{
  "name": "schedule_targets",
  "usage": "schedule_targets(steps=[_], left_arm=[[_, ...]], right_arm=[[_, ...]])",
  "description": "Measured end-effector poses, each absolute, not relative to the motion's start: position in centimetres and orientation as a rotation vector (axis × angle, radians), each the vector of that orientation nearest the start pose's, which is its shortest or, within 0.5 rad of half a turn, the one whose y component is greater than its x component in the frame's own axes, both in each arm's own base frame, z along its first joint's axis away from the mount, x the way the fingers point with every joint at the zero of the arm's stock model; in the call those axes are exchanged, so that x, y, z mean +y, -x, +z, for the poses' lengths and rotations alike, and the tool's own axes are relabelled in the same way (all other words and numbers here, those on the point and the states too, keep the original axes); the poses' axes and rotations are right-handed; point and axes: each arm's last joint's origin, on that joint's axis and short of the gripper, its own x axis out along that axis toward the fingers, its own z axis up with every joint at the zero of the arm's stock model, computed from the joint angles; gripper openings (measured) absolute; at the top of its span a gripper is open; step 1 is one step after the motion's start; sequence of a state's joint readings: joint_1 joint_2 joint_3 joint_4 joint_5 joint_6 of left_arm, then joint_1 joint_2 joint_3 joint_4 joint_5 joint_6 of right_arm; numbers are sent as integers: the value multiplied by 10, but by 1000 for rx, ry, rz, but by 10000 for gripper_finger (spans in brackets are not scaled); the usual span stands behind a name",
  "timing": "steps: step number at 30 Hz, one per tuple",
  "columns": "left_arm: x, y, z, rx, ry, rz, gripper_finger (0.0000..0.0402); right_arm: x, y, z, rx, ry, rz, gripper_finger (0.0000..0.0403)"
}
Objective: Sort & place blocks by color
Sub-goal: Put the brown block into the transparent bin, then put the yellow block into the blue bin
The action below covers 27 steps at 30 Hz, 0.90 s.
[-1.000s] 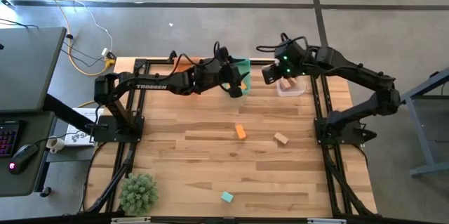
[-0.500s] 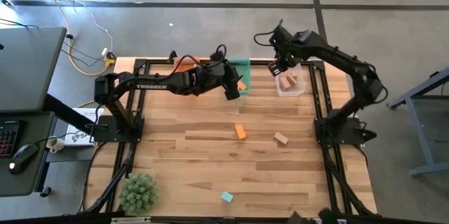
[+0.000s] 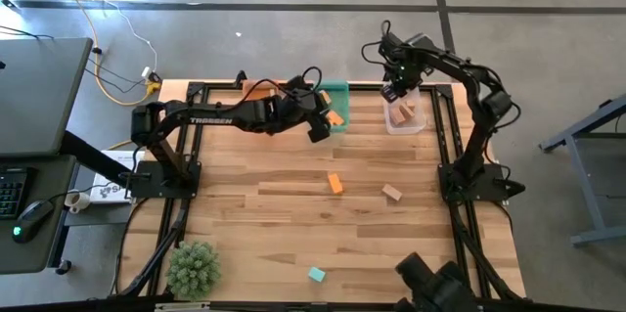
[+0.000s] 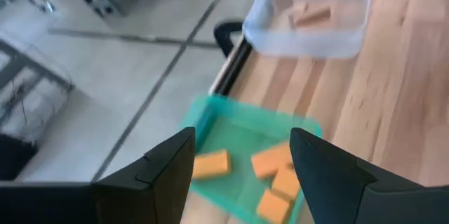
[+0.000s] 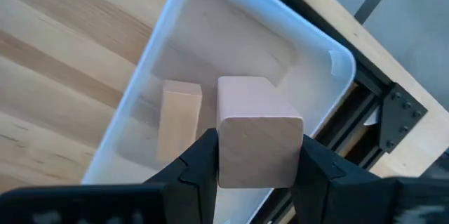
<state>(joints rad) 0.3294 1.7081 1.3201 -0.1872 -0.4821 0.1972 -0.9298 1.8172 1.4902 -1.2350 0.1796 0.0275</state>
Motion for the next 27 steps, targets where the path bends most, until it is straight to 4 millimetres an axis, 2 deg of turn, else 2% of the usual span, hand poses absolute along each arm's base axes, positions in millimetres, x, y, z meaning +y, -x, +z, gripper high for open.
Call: schedule_targets(steps=[5,11,19,24,27], left_arm=[[134,-348,279,722,-160,745,220],[130,-335,287,766,-130,751,220],[122,-311,297,859,-87,758,220],[118,-300,303,902,-77,759,220],[117,-295,306,904,-79,762,220]], right_arm=[[-281,-199,222,1572,-618,-851,112],[-286,-203,209,1600,-594,-801,124],[-284,-207,210,1634,-508,-821,178],[-277,-208,217,1652,-502,-848,187],[-269,-206,227,1626,-567,-859,188]])
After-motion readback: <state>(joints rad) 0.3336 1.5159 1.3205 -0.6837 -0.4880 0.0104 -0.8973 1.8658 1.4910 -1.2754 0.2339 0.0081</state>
